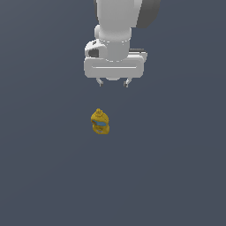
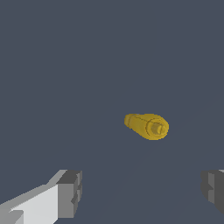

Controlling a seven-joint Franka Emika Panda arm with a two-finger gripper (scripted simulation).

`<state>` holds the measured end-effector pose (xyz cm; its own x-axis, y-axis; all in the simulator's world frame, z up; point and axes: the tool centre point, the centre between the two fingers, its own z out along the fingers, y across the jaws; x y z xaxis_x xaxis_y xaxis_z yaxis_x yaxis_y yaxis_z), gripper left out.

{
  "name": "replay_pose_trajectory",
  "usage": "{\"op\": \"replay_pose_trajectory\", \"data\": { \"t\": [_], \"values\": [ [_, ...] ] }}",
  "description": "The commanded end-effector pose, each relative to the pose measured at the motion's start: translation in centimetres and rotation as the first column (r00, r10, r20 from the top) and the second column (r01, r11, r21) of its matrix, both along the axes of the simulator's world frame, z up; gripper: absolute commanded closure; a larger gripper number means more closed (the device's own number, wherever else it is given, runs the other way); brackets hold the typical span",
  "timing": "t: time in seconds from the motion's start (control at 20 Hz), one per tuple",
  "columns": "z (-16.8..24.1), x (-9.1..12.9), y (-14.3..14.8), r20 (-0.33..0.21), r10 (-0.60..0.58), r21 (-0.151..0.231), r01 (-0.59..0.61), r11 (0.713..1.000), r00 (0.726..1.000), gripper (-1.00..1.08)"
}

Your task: Pick up the object and move it to a goal position.

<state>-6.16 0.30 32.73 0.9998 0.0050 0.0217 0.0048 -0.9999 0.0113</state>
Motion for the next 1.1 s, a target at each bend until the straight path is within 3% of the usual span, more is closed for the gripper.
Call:
{"op": "replay_pose_trajectory", "data": {
  "t": [0.0, 0.45, 1.05],
  "values": [
    [0.0, 0.0, 0.0, 0.000, 0.000, 0.000, 0.000, 1.000, 1.000, -0.92],
    [1.8, 0.7, -1.8, 0.045, -0.042, 0.027, 0.041, 0.999, 0.998, -0.92],
    [1.2, 0.8, -2.0, 0.042, 0.017, 0.022, -0.018, 1.000, 0.999, -0.92]
  ]
}}
